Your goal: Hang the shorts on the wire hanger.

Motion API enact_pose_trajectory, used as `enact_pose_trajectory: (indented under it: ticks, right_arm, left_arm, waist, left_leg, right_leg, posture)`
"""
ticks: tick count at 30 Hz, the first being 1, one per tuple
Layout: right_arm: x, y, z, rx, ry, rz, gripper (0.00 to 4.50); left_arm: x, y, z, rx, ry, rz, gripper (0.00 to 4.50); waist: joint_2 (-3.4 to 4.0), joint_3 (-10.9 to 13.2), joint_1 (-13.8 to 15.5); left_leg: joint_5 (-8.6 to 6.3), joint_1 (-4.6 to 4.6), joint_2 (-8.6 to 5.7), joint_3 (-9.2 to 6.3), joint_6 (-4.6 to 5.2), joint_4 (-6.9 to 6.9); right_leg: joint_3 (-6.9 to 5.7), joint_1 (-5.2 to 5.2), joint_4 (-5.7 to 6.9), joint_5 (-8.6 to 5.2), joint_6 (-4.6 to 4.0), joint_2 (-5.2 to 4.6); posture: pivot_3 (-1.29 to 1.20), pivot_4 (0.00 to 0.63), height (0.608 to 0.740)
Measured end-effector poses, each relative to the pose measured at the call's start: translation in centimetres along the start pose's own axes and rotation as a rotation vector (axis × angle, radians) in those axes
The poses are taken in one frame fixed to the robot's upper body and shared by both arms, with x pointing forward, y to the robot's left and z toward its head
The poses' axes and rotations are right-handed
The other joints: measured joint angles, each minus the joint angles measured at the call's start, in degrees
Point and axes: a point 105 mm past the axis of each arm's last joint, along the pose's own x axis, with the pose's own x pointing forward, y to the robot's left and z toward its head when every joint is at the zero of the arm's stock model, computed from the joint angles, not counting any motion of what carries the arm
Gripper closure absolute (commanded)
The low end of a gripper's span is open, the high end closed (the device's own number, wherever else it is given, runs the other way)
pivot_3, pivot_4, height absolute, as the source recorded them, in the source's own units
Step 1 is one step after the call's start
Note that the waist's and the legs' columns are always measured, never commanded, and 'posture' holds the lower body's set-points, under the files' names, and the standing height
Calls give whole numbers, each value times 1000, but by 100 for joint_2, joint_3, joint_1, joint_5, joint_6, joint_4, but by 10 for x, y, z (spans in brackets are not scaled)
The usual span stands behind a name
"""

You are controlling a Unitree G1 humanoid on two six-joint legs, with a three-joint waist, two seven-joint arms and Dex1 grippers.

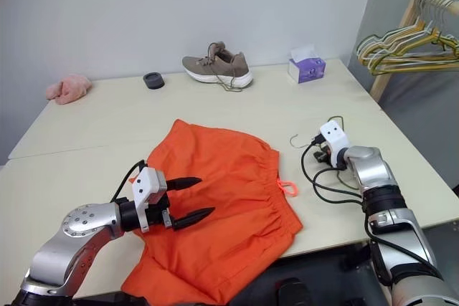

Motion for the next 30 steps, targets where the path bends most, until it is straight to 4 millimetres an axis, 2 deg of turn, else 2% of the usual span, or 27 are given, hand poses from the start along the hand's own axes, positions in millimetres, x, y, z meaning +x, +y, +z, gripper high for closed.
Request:
enact_pose_trajectory:
  ticks: [2, 5, 8, 10, 13, 19, 30]
  right_arm:
    - [-13, -15, 8, 14, -47, -41, 2412]
    - [-33, -38, 12, 20, -78, -114, 1377]
    - [-39, -45, -8, 58, -28, -172, 387]
    - [-38, -44, -26, 86, 25, -188, 387]
    - [-39, -42, -35, 94, 46, -191, 387]
    - [-40, -23, -14, 82, -27, -107, 387]
    - [-18, 9, -15, 55, 32, 68, 387]
  left_arm:
    - [-1, -1, -2, -8, 5, 2, 0]
    - [-2, -3, -6, -19, 12, 4, 0]
    - [-2, -3, -5, -17, 11, 1, 0]
    - [-1, -3, -4, -14, 9, -3, 0]
    - [0, -2, 0, 2, -1, -12, 0]
    - [1, -1, 2, 8, -4, -22, 0]
    - [1, -2, 2, 6, -4, -20, 0]
  waist:
    - [3, 2, 15]
    - [1, 1, 41]
    - [1, 0, 31]
    - [3, 1, 20]
    - [5, 2, -14]
    - [6, 2, -59]
    - [6, 2, -60]
  left_leg:
    - [0, -2, 0, -1, 0, 0]
    - [0, -4, 0, 1, 0, 0]
    - [0, -2, 0, 8, 0, 1]
    - [0, -1, -1, 13, 0, 3]
    - [0, 2, 0, 20, 1, 3]
    - [0, 1, 0, 15, 1, 2]
    - [0, 1, 0, 10, 1, 3]
  right_leg:
    - [-1, 0, 0, 0, 0, -1]
    - [-5, 2, -3, 0, 0, -1]
    - [-4, 2, 1, 0, 0, -1]
    - [-2, 2, 4, 0, 0, -1]
    - [2, 2, 6, 1, 1, 1]
    - [0, 3, 4, 1, 1, 1]
    - [-1, 3, 4, 0, 1, 1]
  posture:
    - [-132, 49, 740]
    - [-143, 51, 740]
    - [-156, 52, 740]
    - [-158, 52, 740]
    - [-159, 53, 740]
    - [-161, 53, 740]
    - [-153, 55, 740]
